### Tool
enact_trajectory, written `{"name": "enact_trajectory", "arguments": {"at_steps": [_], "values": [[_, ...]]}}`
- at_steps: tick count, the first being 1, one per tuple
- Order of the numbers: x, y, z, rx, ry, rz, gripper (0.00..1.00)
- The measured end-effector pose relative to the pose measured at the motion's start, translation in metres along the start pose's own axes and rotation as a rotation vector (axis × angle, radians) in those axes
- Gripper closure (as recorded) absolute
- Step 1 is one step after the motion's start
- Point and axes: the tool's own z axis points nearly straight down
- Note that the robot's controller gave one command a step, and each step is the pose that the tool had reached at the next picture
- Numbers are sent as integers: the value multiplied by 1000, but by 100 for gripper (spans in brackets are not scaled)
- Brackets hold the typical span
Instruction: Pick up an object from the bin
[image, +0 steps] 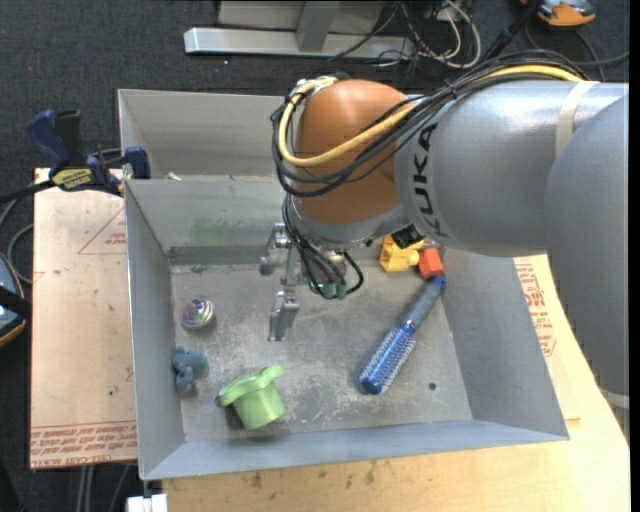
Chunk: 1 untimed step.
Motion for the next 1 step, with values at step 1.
{"name": "enact_trajectory", "arguments": {"at_steps": [1], "values": [[59,6,122,1,-17,-467,0]]}}
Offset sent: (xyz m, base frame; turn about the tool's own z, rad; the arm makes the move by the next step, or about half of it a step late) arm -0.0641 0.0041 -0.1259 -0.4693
